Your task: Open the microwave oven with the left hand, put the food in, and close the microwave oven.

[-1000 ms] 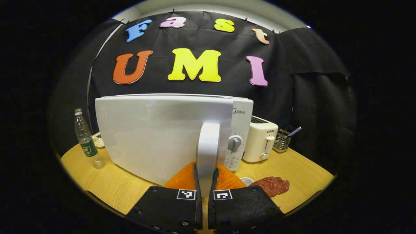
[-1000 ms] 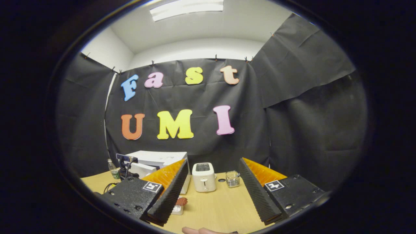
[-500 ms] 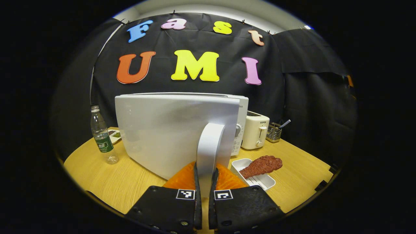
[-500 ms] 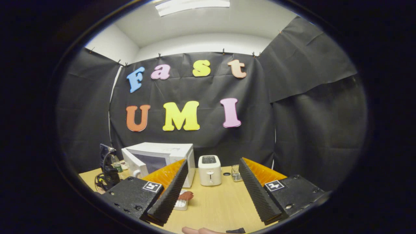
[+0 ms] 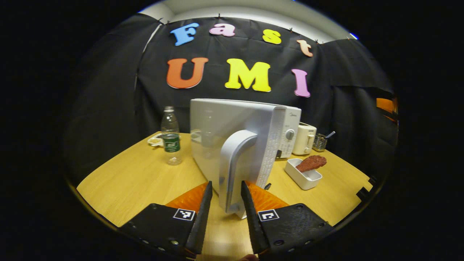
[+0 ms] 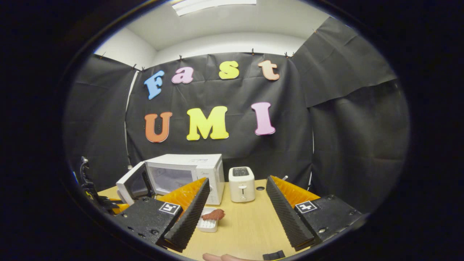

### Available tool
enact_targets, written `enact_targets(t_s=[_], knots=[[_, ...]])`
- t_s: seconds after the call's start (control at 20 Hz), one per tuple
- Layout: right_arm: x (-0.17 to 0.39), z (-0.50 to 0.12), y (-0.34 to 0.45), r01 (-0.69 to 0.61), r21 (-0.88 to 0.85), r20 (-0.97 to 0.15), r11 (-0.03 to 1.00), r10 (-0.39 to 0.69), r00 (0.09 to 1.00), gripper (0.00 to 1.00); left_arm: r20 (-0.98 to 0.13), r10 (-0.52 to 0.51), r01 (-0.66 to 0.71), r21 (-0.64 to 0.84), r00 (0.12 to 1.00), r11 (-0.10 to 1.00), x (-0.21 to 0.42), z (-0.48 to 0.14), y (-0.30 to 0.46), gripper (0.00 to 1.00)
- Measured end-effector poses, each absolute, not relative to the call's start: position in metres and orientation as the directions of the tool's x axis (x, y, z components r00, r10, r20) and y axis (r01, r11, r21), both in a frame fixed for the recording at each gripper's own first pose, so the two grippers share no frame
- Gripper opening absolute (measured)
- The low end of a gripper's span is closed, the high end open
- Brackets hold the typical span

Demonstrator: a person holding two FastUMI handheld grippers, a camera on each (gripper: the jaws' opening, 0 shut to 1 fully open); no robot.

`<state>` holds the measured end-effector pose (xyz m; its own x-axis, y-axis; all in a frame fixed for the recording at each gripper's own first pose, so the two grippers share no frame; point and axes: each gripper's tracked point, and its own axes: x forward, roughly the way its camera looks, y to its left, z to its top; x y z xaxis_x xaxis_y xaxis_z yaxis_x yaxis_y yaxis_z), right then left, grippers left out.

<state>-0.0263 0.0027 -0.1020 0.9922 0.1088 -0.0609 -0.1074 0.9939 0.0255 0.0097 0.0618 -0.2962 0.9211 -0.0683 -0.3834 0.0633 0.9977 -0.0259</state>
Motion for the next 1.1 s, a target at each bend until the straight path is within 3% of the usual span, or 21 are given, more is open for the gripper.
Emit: enact_targets(t_s=[0.05,0.15,0.2,0.25,0.3,0.35,0.4,0.5,0.55,0.6,0.95,1.0,1.05,1.1], knots=[[-0.025,-0.104,0.006,-0.113,0.028,-0.066,0.993,0.114,0.991,1.00,-0.380,-0.044,0.038,-0.022,0.924,0.999,0.001,-0.291,0.073,0.62],[-0.024,-0.108,0.012,-0.119,0.031,-0.081,0.992,0.122,0.989,1.00,-0.366,-0.016,0.007,-0.026,0.930,1.000,-0.013,-0.282,0.086,0.80],[-0.022,-0.110,0.015,-0.120,0.028,-0.086,0.992,0.122,0.989,1.00,-0.357,-0.014,0.000,-0.039,0.934,0.999,-0.017,-0.276,0.091,0.83],[-0.022,-0.110,0.016,-0.119,0.023,-0.088,0.993,0.121,0.989,0.89,-0.345,-0.015,-0.004,-0.053,0.939,0.999,-0.021,-0.268,0.093,0.89],[-0.021,-0.111,0.018,-0.119,0.016,-0.091,0.993,0.120,0.989,0.89,-0.333,-0.008,-0.013,-0.060,0.943,0.998,-0.023,-0.262,0.094,0.89],[-0.020,-0.111,0.019,-0.120,0.008,-0.092,0.993,0.121,0.988,1.00,-0.326,0.001,-0.022,-0.060,0.945,0.998,-0.025,-0.257,0.096,0.89],[-0.019,-0.113,0.020,-0.120,0.001,-0.095,0.993,0.119,0.988,0.89,-0.314,0.008,-0.028,-0.059,0.949,0.998,-0.027,-0.250,0.099,0.90],[-0.016,-0.119,0.021,-0.121,-0.010,-0.110,0.993,0.119,0.987,0.89,-0.304,0.012,-0.031,-0.058,0.953,0.998,-0.030,-0.235,0.098,0.94],[-0.014,-0.121,0.022,-0.123,-0.013,-0.118,0.992,0.121,0.986,1.00,-0.293,0.011,-0.029,-0.056,0.956,0.998,-0.031,-0.226,0.097,0.94],[-0.011,-0.123,0.021,-0.121,-0.015,-0.125,0.992,0.119,0.985,0.89,-0.282,0.008,-0.023,-0.049,0.959,0.999,-0.032,-0.217,0.095,0.94],[0.037,-0.144,0.019,-0.142,-0.052,-0.229,0.989,0.126,0.965,0.89,-0.215,0.026,-0.015,0.055,0.976,0.998,-0.025,-0.142,0.077,0.94],[0.045,-0.149,0.020,-0.151,-0.058,-0.251,0.987,0.132,0.959,1.00,-0.199,0.027,-0.016,0.057,0.980,0.998,-0.021,-0.129,0.075,0.94],[0.052,-0.154,0.021,-0.165,-0.060,-0.278,0.984,0.142,0.950,0.89,-0.183,0.025,-0.015,0.053,0.983,0.998,-0.016,-0.118,0.071,0.94],[0.059,-0.161,0.024,-0.184,-0.059,-0.310,0.981,0.157,0.938,1.00,-0.165,0.023,-0.016,0.046,0.986,0.999,-0.012,-0.105,0.067,0.94]])
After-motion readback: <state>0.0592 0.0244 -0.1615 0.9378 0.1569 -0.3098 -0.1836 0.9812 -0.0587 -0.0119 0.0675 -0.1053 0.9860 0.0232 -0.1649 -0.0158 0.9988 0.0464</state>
